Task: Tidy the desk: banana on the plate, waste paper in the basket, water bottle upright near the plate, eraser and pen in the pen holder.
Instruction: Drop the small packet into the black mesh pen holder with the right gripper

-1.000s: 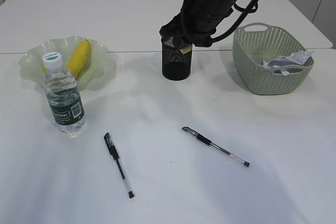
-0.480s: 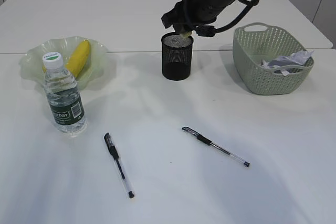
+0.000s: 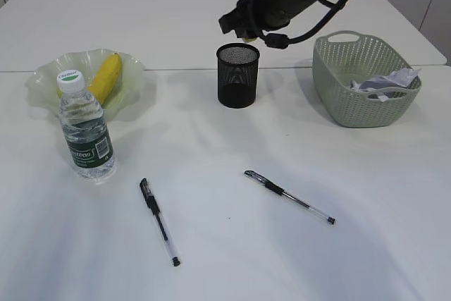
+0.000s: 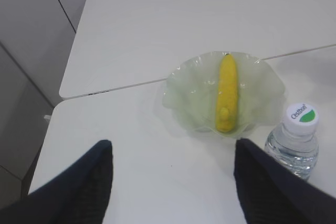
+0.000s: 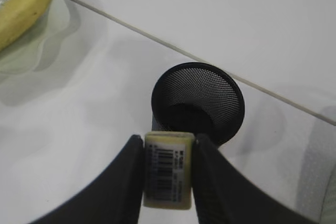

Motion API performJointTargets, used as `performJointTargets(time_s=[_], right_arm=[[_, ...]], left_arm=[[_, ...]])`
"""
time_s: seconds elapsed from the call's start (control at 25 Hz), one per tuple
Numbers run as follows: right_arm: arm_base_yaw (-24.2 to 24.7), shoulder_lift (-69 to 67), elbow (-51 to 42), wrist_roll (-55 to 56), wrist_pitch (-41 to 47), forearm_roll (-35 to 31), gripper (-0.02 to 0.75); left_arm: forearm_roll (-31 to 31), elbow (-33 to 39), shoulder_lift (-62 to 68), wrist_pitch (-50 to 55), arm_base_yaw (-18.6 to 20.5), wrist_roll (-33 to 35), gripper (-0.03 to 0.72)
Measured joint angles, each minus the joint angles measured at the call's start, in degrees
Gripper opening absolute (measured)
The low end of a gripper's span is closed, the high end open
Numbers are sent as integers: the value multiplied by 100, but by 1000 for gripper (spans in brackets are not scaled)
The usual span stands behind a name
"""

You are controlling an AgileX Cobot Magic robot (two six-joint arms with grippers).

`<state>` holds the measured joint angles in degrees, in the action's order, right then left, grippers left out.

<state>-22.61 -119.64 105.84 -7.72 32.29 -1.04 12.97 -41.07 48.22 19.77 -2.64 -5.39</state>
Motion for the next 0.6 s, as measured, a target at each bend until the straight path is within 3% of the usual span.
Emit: performJointTargets(time_s=[0.6], right_arm=[[98,-478,0,25,-997,8,221]], left_arm=[[0,0,0,0,0,0,517]])
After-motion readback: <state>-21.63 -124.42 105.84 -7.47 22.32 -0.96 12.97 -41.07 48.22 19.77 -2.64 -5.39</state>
